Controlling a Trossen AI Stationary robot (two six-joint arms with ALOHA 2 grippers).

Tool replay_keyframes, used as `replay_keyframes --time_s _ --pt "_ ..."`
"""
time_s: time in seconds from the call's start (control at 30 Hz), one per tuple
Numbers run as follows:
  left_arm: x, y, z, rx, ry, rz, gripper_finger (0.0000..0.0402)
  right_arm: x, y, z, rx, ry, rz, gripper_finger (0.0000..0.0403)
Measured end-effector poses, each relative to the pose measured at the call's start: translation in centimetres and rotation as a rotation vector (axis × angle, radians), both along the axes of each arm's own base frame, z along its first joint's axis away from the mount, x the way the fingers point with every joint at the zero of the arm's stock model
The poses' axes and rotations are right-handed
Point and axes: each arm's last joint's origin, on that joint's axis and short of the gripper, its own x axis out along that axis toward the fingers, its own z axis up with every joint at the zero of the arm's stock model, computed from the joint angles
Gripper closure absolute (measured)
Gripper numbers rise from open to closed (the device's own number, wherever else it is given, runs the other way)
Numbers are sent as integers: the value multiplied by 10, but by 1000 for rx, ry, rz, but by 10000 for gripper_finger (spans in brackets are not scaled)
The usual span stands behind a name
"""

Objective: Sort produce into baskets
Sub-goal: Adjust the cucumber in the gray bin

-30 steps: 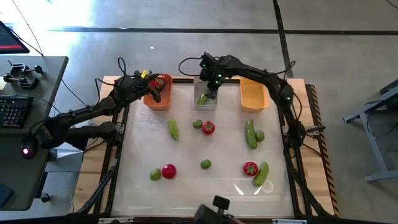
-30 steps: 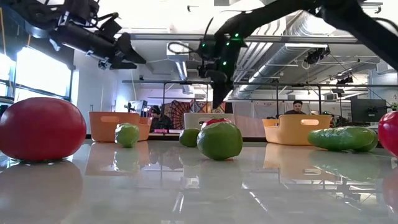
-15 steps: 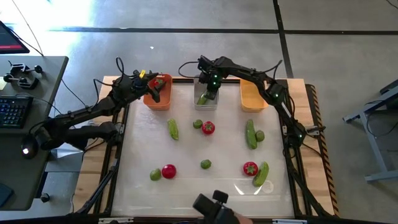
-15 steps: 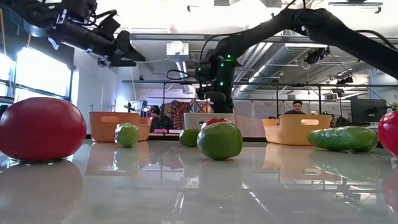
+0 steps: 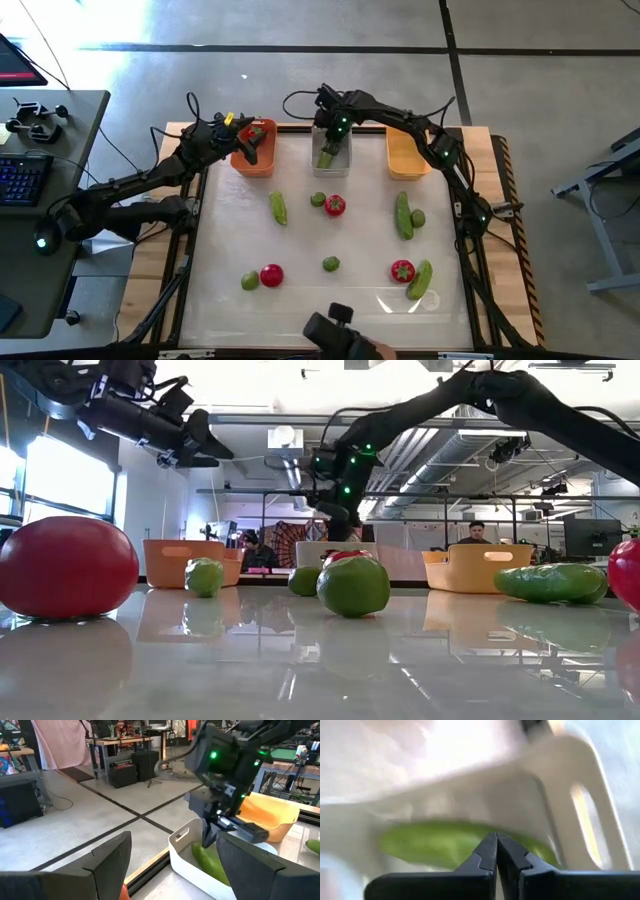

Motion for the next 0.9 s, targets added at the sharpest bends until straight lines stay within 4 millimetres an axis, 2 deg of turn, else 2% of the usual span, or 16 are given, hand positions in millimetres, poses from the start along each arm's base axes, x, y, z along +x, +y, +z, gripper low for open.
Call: replay_keyframes --time_s 0.1,0.27,0.7,0.9 --pt "0 0 0 -1 1 0 124 6 6 1 22 -48 67 403" --pt "0 0 0 -4 4 0 124 13 15 -9 30 -27 147 403" --pt "0 0 -1 -4 3 0 124 5 20 -13 66 74 176 403" --pt "0 0 -1 -4 3 0 124 11 19 -9 50 6 180 403"
